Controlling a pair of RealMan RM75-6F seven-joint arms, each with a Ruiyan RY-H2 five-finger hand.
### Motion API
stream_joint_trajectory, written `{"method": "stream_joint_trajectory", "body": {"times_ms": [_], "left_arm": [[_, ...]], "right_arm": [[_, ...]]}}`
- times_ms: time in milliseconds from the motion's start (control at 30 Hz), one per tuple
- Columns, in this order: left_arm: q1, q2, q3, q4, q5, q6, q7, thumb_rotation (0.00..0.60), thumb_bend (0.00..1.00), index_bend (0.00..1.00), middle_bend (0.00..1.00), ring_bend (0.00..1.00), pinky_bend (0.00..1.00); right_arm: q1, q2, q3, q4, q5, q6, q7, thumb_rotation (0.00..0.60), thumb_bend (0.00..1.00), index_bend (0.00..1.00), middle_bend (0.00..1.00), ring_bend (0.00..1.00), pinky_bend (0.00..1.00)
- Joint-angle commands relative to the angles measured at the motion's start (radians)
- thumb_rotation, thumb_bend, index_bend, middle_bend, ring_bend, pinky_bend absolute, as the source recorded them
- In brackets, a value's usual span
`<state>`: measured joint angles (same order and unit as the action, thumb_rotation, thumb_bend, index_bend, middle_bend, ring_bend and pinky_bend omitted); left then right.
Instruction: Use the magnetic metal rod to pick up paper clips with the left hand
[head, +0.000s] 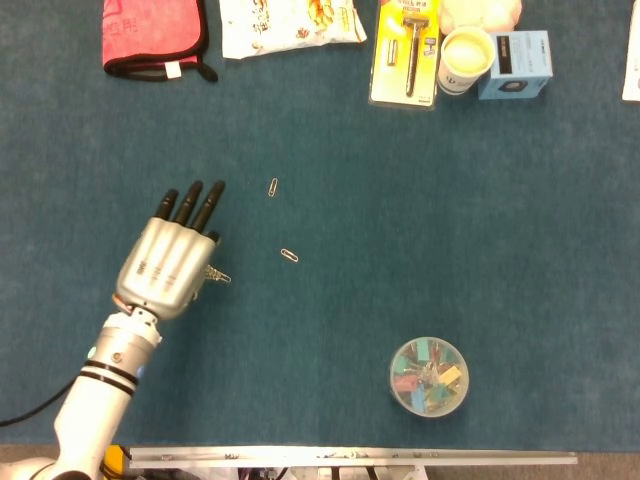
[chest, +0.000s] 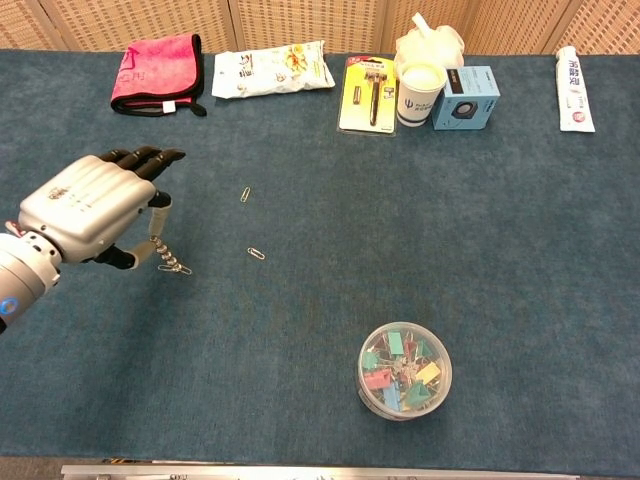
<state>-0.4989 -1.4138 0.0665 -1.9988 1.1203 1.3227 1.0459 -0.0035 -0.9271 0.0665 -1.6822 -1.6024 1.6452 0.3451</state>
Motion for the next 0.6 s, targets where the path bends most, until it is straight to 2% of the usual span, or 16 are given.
{"method": "stream_joint_trajectory", "body": {"times_ms": [33, 300, 600], "left_arm": [[0.010, 0.019, 0.000, -0.004, 0.008, 0.011, -0.023, 0.600, 0.36, 0.53, 0.00, 0.00, 0.13], [0.033, 0.065, -0.015, 0.023, -0.008, 0.017, -0.111, 0.600, 0.36, 0.53, 0.00, 0.00, 0.13], [0.048, 0.078, -0.032, 0.108, -0.071, -0.017, -0.194, 0.600, 0.36, 0.53, 0.00, 0.00, 0.13]], "right_arm": [[0.001, -0.002, -0.001, -0.001, 0.000, -0.003, -0.004, 0.600, 0.12, 0.20, 0.19, 0.18, 0.31], [0.005, -0.004, -0.001, -0.002, 0.002, -0.011, -0.011, 0.600, 0.12, 0.20, 0.19, 0.18, 0.31], [0.007, -0.004, 0.000, -0.002, 0.007, -0.016, -0.011, 0.600, 0.12, 0.20, 0.19, 0.18, 0.31]]}}
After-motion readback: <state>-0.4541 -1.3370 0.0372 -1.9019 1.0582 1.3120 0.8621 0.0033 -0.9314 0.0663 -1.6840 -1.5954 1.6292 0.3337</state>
